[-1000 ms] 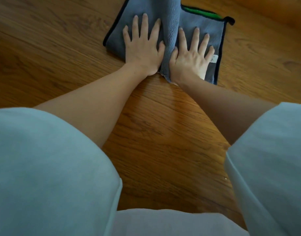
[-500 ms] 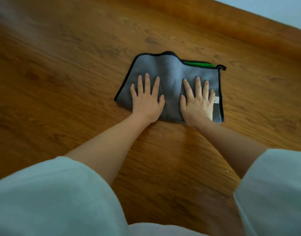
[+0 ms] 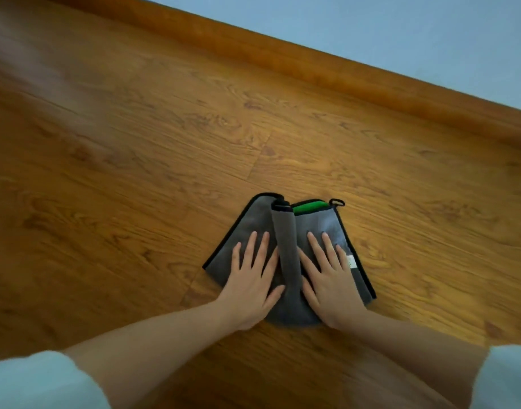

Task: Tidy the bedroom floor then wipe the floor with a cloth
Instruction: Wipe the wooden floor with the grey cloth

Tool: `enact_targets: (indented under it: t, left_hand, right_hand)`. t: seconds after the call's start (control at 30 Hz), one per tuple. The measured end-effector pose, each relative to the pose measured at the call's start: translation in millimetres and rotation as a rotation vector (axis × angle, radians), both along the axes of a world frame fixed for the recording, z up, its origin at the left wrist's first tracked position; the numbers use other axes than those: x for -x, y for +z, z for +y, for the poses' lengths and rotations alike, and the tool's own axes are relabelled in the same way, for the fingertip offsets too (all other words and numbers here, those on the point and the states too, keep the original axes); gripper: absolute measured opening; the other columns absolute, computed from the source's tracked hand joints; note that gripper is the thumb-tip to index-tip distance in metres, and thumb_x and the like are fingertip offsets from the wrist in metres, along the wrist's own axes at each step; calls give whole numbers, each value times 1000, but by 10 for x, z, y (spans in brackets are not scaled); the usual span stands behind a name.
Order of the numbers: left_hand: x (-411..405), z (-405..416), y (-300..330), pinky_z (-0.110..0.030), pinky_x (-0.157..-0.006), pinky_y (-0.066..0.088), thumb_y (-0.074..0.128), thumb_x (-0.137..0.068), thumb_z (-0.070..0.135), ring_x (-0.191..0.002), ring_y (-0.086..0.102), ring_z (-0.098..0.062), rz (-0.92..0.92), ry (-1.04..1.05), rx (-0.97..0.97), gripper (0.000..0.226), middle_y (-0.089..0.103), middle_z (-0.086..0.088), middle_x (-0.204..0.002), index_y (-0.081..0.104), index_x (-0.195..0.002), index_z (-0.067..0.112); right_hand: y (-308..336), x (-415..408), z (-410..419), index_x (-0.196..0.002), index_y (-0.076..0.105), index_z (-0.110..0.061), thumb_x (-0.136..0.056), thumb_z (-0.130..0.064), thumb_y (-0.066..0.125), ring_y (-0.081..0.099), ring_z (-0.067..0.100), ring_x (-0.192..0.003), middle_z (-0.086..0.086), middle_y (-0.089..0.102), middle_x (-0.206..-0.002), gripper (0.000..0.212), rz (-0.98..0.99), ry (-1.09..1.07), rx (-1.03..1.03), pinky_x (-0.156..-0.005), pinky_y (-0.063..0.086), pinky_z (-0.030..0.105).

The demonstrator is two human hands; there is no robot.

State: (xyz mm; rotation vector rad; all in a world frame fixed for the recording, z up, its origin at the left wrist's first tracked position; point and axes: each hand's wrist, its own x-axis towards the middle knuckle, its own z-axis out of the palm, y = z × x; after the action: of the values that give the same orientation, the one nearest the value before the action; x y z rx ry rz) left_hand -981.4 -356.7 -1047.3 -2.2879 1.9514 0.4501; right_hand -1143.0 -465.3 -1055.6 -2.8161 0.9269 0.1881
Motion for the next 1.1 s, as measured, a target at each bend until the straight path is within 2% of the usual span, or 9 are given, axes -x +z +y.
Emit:
enact_targets:
  t: [0.03,0.13,0.2,0.33,0.6,0.87,1.0,1.1]
  left_hand:
    - [50,58,38,-59,-110,21,16,-95,55,-141,14,-40,15,-36,-20,70,20,-20,-154,24,-147,10]
    - [215,165,147,-50,-109,-18,14,-93,65,-138,-27,-35,115,-176,-69,78,-22,-13,-154,-12,-148,16]
    - [359,211,229,-47,-106,-25,16,-91,67,-133,-39,-31,168,-241,-145,82,-34,-10,-150,-22,-145,18]
    - [645,194,269,-46,-106,-25,26,-92,63,-132,-39,-32,205,-325,-198,83,-36,-9,-148,-25,-144,22]
    - [758,17,240,-56,-96,-31,25,-89,68,-126,-45,-34,52,-415,-264,89,-44,-11,-139,-30,-140,20]
    - [638,-222,75,-54,-99,-31,25,-88,68,-130,-42,-31,54,-399,-83,87,-38,-9,-145,-30,-140,25]
    - [573,-495,15,-57,-105,-22,24,-86,68,-137,-30,-33,21,-358,-3,87,-27,-10,-152,-23,-144,22]
    - [530,-791,-2,-59,-107,-15,19,-84,68,-141,-22,-34,-26,-293,37,87,-19,-13,-156,-21,-145,20]
  right_hand:
    - [5,102,49,-148,22,-25,-99,-49,13,14,32,-143,9,23,-155,55,8,14,10,-111,14,48]
    - [7,432,175,-148,19,-25,-99,-49,16,11,28,-144,6,21,-155,55,32,43,37,-112,9,43]
    - [14,662,242,-149,18,-26,-99,-50,18,9,27,-145,4,21,-155,56,45,51,47,-113,7,41]
    - [24,1051,336,-151,12,-25,-99,-51,19,10,27,-145,5,21,-156,59,50,56,43,-111,11,42]
    - [30,1119,346,-150,14,-17,-99,-49,19,15,28,-143,6,28,-152,61,50,11,34,-111,15,43]
    - [34,963,102,-148,19,-16,-98,-47,19,12,27,-144,7,27,-153,59,16,-39,25,-113,15,45]
    - [20,842,-165,-147,24,-15,-97,-45,23,13,29,-144,9,29,-153,59,2,-106,19,-114,13,43]
    - [16,709,-411,-146,29,-15,-94,-43,26,16,31,-143,9,28,-153,59,-32,-223,16,-113,20,47]
